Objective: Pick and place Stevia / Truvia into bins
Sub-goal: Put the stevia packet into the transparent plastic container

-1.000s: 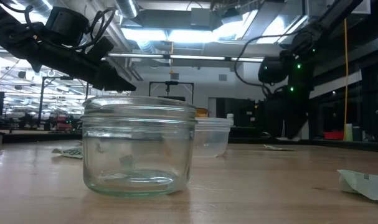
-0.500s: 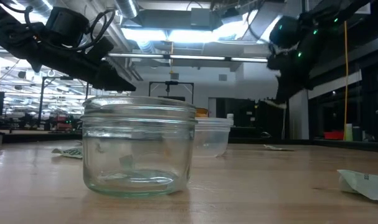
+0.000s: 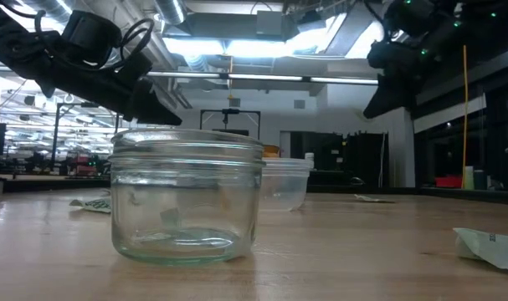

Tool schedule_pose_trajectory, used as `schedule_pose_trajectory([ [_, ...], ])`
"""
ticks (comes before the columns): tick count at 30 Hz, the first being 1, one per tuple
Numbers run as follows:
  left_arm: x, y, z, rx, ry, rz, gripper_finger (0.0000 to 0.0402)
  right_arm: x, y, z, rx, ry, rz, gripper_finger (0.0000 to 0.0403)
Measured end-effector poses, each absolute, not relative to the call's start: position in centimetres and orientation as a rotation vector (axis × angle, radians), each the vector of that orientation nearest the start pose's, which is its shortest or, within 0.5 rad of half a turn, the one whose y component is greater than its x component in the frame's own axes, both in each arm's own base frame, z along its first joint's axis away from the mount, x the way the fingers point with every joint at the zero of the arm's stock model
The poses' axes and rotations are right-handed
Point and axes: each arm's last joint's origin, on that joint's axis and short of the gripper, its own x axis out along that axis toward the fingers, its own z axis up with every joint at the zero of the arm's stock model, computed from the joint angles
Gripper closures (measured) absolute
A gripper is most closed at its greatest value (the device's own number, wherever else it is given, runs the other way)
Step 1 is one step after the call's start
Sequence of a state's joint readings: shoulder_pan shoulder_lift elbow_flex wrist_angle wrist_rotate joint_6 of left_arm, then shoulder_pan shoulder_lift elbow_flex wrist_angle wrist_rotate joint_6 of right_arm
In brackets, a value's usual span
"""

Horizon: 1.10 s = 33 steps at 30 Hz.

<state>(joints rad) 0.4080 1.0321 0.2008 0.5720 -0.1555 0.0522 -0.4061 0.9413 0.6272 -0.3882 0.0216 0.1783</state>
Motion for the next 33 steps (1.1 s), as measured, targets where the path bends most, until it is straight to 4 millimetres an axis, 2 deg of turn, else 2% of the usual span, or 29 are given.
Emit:
schedule_pose_trajectory([
  [5, 17.0, 7.8, 16.5, -0.028, 0.262, 0.56, 0.0343, 18.0, -6.7, 22.6, 0.227, 0.566, -0.404, 0.0403],
  [10, 17.0, 7.8, 16.5, -0.038, 0.259, 0.561, 0.0343, 18.6, -5.9, 21.6, 0.148, 0.434, -0.264, 0.0403],
  [15, 17.0, 7.8, 16.5, -0.042, 0.258, 0.533, 0.0343, 18.6, -5.4, 20.7, 0.113, 0.4, -0.228, 0.0403],
  [19, 17.2, 7.3, 16.3, -0.068, 0.266, 0.35, 0.0346, 18.6, -5.2, 20.1, 0.082, 0.422, -0.21, 0.0403],
  [23, 17.4, 6.6, 16.3, -0.098, 0.263, 0.136, 0.0356, 19.6, -4.7, 19.7, 0.067, 0.402, -0.17, 0.0403],
  [28, 17.6, 5.8, 16.3, -0.086, 0.263, 0.065, 0.0374, 21.2, -3.7, 19.0, 0.042, 0.373, -0.107, 0.0403],
  [33, 18.0, 4.7, 16.3, 0.038, 0.271, -0.013, 0.0398, 22.8, -2.6, 18.5, 0.033, 0.389, -0.049, 0.0403],
])
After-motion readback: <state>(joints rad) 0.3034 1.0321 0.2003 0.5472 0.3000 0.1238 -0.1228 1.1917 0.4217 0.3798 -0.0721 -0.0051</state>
